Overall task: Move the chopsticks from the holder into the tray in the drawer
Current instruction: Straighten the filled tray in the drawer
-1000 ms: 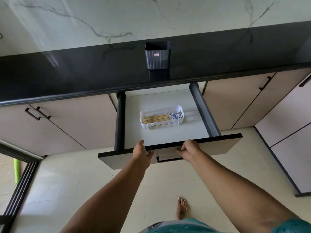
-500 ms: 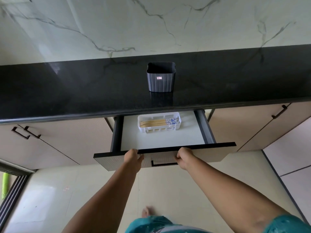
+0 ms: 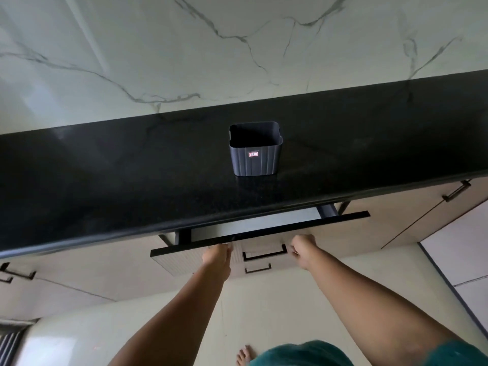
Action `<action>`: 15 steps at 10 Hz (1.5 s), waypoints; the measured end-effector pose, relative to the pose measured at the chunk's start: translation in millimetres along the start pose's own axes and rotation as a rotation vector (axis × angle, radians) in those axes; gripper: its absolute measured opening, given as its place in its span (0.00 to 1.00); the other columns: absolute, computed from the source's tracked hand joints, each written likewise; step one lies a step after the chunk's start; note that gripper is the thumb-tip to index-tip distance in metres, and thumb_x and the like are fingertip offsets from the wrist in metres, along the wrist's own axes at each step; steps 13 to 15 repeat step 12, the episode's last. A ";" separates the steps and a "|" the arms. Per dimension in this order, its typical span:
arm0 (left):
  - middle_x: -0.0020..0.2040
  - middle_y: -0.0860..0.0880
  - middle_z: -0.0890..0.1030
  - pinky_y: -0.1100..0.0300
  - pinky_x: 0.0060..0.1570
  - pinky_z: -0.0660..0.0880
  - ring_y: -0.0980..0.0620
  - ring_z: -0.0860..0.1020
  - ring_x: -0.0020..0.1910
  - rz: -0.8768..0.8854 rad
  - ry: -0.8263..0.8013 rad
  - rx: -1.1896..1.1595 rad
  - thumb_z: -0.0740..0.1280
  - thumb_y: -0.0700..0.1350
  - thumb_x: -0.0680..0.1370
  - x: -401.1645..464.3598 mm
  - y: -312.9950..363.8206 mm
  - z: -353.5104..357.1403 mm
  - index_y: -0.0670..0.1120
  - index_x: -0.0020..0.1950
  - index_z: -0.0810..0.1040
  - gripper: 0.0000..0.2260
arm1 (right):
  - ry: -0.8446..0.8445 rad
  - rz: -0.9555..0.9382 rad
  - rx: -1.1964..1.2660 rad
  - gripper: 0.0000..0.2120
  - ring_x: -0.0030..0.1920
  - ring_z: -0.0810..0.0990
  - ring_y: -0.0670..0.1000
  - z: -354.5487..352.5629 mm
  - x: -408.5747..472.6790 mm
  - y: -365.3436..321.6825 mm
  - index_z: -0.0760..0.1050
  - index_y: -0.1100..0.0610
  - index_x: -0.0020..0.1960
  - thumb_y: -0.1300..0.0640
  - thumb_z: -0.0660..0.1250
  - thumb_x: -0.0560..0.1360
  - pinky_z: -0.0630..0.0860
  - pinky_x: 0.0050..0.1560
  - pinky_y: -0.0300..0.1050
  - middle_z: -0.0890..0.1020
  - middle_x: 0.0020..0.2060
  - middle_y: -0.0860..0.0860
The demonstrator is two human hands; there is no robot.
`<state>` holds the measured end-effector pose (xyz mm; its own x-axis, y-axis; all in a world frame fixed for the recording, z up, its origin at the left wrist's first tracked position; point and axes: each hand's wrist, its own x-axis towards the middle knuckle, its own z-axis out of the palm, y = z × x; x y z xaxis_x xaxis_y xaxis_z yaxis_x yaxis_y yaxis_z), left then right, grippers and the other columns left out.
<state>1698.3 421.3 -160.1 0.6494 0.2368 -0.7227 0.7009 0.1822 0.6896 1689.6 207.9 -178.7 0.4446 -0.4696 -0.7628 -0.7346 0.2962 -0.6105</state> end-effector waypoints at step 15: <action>0.45 0.45 0.76 0.57 0.43 0.71 0.47 0.77 0.45 -0.049 0.112 0.045 0.59 0.40 0.79 77.3 10.9 15.7 0.44 0.50 0.76 0.07 | 0.119 -0.208 -0.327 0.35 0.62 0.76 0.60 25.1 48.4 -31.9 0.44 0.57 0.79 0.58 0.60 0.79 0.73 0.54 0.49 0.73 0.67 0.60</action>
